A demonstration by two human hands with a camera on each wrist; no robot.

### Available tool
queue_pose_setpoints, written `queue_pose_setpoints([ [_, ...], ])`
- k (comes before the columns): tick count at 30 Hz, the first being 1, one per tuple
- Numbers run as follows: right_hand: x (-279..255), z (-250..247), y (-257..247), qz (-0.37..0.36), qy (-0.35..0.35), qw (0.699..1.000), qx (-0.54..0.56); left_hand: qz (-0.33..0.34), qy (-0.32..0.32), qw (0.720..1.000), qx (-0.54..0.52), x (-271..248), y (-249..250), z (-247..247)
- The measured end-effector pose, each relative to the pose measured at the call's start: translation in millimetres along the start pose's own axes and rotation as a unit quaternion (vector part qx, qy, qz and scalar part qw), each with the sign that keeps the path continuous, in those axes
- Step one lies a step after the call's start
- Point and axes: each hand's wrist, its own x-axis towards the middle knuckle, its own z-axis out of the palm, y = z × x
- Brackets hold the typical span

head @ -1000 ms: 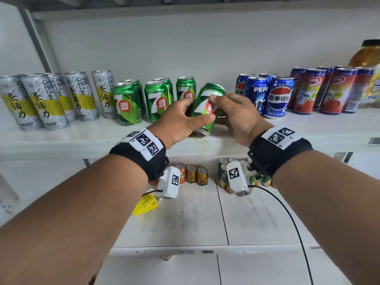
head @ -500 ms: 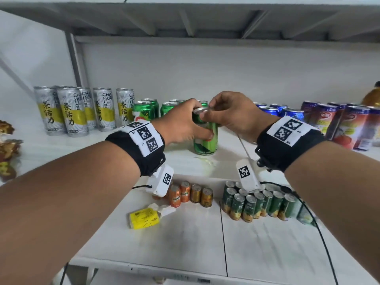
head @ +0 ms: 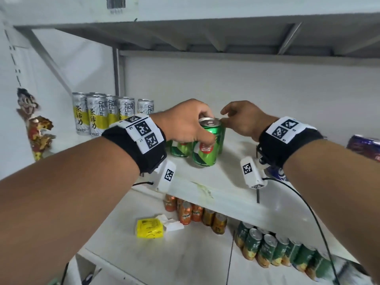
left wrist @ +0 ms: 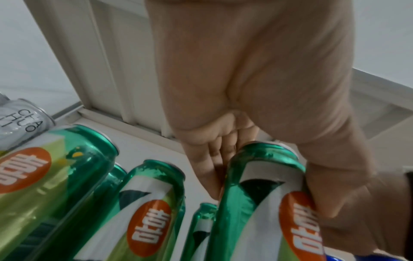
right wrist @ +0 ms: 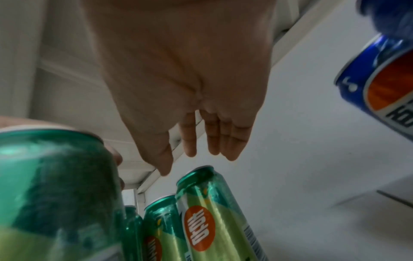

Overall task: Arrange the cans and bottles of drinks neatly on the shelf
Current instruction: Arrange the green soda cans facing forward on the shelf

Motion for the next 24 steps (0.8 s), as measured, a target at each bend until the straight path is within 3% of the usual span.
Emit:
queue_pose_setpoints([
  [5, 20, 15, 5, -0.023, -0.076, 0.996, -0.041, -0.021, 0.001, 1.000, -0.005, 9, 2, -4],
  [8, 22, 15, 6, -0.040, -0.064, 0.995, -0.067, -0.030, -0.004, 1.000, 0.009, 17, 4, -1],
  [14, 7, -15, 22, -0.002, -0.074, 0.994, -0.075, -0.036, -0.045, 0.995, 0.080, 44, 9, 1],
  [24, -16, -30, 31, 0.062, -0.082, 0.995, -0.007, -0.050, -0.101, 0.984, 0.138, 95, 2, 18],
])
